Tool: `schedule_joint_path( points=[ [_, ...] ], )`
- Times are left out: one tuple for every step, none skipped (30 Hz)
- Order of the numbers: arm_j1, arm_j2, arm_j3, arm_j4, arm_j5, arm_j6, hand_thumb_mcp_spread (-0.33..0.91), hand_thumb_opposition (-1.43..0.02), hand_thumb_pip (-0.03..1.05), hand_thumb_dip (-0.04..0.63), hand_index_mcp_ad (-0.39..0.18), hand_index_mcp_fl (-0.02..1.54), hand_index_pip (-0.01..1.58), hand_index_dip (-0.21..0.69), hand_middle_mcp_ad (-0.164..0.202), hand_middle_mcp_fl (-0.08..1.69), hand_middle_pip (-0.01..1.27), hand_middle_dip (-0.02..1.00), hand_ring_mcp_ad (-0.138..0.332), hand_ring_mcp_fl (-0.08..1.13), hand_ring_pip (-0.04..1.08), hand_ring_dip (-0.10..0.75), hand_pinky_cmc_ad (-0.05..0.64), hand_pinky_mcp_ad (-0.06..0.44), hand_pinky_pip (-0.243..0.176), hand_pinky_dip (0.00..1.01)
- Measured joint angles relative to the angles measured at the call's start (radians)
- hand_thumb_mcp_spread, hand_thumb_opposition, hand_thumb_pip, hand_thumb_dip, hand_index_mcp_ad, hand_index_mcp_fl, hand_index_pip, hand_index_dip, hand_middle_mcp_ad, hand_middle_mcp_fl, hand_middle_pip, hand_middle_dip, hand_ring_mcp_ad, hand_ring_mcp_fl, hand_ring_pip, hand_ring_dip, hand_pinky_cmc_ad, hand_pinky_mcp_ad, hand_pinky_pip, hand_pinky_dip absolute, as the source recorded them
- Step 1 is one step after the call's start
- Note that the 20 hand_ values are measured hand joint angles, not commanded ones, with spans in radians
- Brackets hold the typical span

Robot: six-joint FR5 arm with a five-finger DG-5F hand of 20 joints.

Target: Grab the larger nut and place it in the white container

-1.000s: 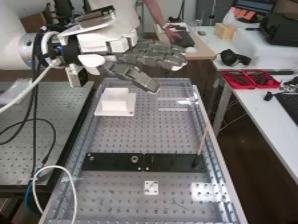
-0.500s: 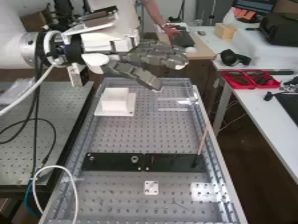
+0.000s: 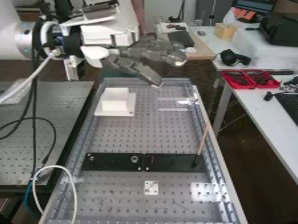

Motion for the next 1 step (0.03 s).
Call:
schedule_joint_path(
  points=[
    [-0.001,0.002,0.006,-0.020,-0.004,-0.002,-0.01,-0.91,0.83,0.140,-0.134,0.04,0.34,-0.136,0.070,0.06,0.12,0.25,0.161,0.00,0.09,0.131,0.417,0.360,-0.091,0.48]
  ],
)
